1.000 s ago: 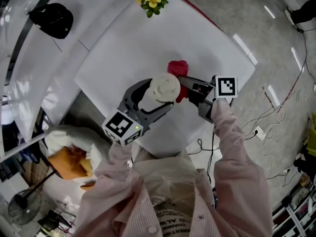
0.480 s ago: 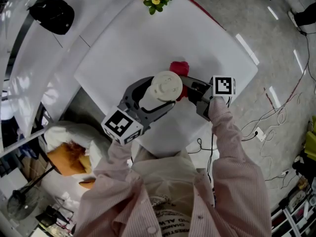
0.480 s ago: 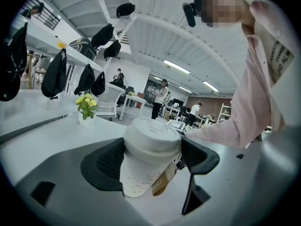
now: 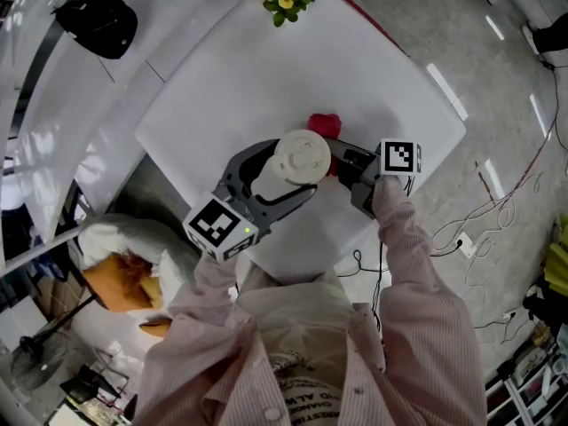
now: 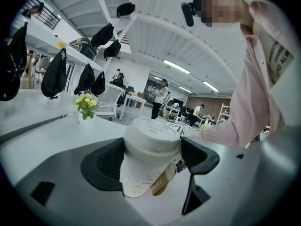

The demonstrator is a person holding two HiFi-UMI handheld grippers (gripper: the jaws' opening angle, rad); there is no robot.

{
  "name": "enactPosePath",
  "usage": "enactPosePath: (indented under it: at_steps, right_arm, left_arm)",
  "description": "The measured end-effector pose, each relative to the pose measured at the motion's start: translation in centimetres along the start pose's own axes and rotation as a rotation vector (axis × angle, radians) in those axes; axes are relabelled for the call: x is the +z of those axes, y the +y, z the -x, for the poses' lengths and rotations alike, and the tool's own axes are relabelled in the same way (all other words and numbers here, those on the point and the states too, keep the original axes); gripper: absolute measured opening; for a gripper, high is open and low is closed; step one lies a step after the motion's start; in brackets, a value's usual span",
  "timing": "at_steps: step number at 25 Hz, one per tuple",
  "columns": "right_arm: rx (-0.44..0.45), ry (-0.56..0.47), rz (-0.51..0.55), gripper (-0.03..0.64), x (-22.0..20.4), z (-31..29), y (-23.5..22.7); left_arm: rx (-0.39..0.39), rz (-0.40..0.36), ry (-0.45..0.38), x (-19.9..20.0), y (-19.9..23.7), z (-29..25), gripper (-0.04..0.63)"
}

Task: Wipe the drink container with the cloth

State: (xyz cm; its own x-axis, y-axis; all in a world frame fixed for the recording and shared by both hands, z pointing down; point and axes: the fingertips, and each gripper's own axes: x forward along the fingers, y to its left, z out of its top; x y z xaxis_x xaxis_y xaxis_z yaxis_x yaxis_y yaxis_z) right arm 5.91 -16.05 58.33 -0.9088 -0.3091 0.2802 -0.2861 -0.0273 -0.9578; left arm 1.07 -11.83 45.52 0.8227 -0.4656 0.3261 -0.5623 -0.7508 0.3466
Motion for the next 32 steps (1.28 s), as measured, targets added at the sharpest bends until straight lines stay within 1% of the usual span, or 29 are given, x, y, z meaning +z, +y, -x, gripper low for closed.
enactPosePath:
  at_steps: [2,3,5,7,11,13,16,20,28,32]
  right_arm:
    - [0.025,0.0,0.042,0.044,0.3,-0.3,0.2]
    - [0.021,0.002,0.058,0.044,0.4,-0.3,0.1]
    - [-0.001,0.005,0.023,0.044,0.2,-0.2,-0.2]
    - [0.009,0.017,0.021,0.044,0.2,-0.3,0.3]
    - [0.018,0.063,0.082,0.044,0.8,-0.3,1.5]
    - [0.032,0.087,0.145,0.044,1.5,-0.2,2.5]
    - [0.05,0.138,0.205,0.044,2.7,-0.3,4.5]
    - [0.082,0.226,0.31,0.044,4.0,-0.6,7.6]
    - [0.137,0.352,0.416,0.044,5.0,-1.9,12.1]
    - [0.132,0.438,0.477,0.044,4.7,-2.6,13.3]
  left_arm:
    - [0.0,-0.003,0.004,-0.1,0.1,0.0,0.374]
    - [0.0,-0.005,0.007,-0.1,0.1,0.1,0.374]
    - [-0.003,-0.007,0.009,-0.3,0.1,0.1,0.374]
    - [-0.003,-0.006,0.013,-0.3,0.1,0.1,0.374]
    - [-0.003,-0.001,0.019,-0.3,0.1,0.1,0.374]
    - [-0.006,-0.001,0.018,-0.1,0.1,0.1,0.374]
    - [-0.011,-0.009,0.017,-0.3,0.2,0.2,0.374]
    - [-0.005,-0.005,0.032,-0.7,0.3,0.3,0.374]
    - [-0.003,-0.004,0.029,-0.4,0.3,0.2,0.374]
    - [-0.002,-0.004,0.031,-0.5,0.3,0.2,0.374]
